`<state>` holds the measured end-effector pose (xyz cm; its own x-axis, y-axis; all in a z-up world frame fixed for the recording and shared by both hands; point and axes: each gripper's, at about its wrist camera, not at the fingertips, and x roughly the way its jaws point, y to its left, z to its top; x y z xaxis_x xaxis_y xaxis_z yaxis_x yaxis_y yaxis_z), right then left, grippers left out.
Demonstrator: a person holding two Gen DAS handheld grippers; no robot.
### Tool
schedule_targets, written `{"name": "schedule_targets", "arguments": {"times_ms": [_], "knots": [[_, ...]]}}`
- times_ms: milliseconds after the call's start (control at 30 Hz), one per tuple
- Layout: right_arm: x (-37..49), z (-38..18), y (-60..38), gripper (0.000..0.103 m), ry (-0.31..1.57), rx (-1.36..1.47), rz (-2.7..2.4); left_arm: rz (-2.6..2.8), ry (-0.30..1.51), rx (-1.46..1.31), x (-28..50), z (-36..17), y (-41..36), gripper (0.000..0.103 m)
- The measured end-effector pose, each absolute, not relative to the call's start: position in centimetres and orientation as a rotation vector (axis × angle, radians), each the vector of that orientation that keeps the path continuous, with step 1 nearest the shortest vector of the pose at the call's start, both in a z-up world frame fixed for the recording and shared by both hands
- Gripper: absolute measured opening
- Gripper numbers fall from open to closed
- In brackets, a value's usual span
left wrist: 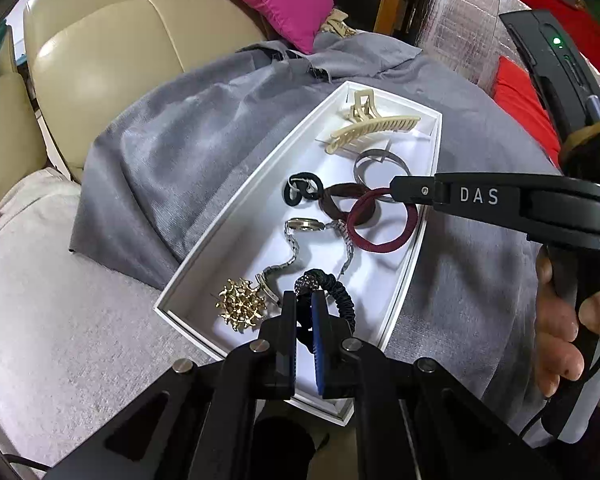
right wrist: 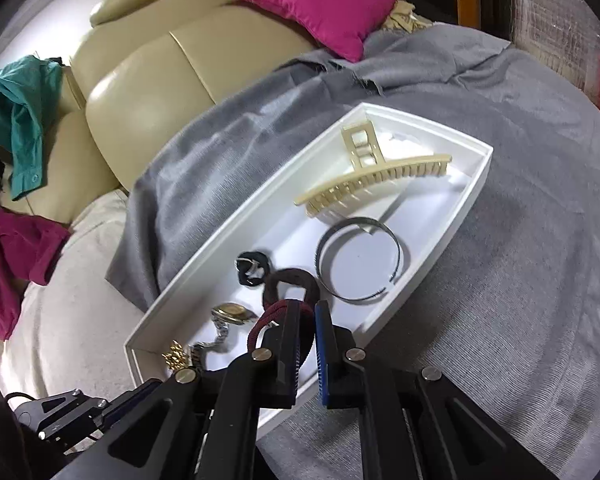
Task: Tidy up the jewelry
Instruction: 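Lower the red ring into the box and open the right gripper, then lower the black scrunchie into the box and open the left gripper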
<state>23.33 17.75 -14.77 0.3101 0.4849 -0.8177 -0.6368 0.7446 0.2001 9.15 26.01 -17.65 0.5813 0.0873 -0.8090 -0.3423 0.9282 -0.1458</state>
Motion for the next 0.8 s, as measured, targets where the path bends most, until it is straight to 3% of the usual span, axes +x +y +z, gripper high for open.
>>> {"name": "schedule_targets", "arguments": {"times_ms": [800], "knots": [[23.1,-15.2,18.5,0.008,1.050,-0.266,0.732,0.225,1.014,-0.330,9.8,-19.5,26.2,0.007]]}}
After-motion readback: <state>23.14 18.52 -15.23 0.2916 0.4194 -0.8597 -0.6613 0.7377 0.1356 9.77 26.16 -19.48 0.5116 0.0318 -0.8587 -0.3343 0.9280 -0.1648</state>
